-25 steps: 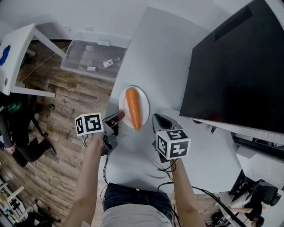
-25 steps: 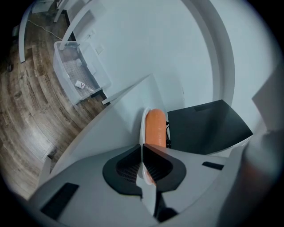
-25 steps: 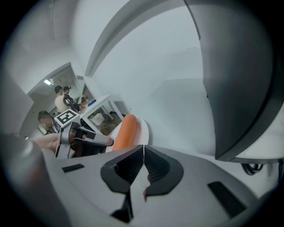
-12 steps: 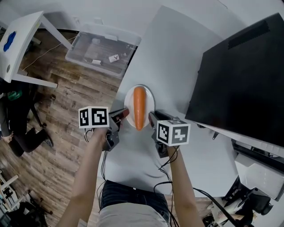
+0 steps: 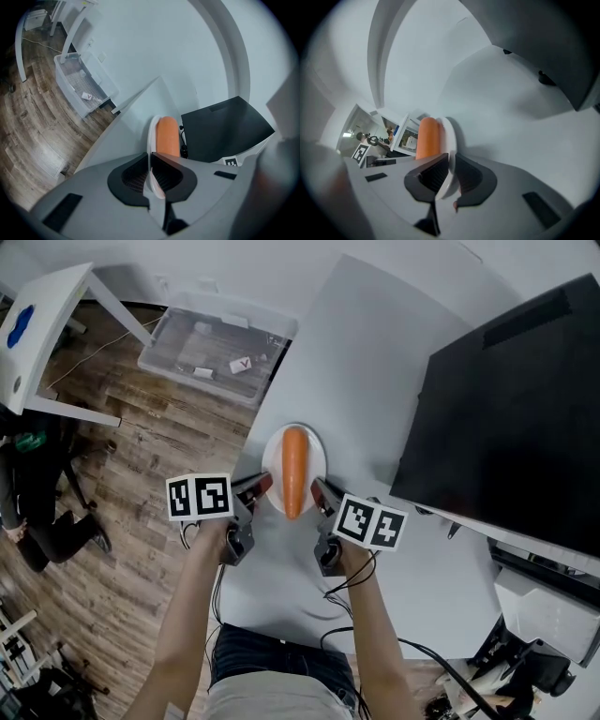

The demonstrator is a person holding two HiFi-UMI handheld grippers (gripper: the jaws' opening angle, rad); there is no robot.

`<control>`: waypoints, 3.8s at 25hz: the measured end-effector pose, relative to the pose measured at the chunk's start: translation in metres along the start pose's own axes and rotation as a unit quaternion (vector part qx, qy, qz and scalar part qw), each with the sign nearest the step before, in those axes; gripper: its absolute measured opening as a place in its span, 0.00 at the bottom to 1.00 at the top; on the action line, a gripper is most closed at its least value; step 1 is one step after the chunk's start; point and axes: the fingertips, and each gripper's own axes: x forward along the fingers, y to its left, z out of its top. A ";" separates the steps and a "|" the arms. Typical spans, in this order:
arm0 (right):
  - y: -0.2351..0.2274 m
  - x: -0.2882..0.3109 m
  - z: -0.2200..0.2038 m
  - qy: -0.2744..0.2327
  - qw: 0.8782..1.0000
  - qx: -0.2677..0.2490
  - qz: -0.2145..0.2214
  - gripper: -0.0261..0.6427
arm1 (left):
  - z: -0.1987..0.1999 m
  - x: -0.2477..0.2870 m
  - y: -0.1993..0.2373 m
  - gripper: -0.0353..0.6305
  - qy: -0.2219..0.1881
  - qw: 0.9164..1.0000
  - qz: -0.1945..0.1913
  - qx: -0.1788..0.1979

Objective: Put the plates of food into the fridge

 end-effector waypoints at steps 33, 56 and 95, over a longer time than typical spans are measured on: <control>0.010 -0.210 -0.087 -0.145 0.986 0.085 0.002 0.11 | -0.144 -0.057 -0.138 0.09 0.088 0.991 -0.081 0.061; -0.130 -0.393 -0.026 -0.188 0.978 0.056 0.066 0.10 | -0.249 0.056 -0.311 0.08 -0.011 0.990 -0.142 -0.011; -0.196 -0.434 0.136 -0.360 0.925 0.123 0.003 0.10 | -0.152 0.164 -0.422 0.08 -0.094 0.984 -0.150 -0.031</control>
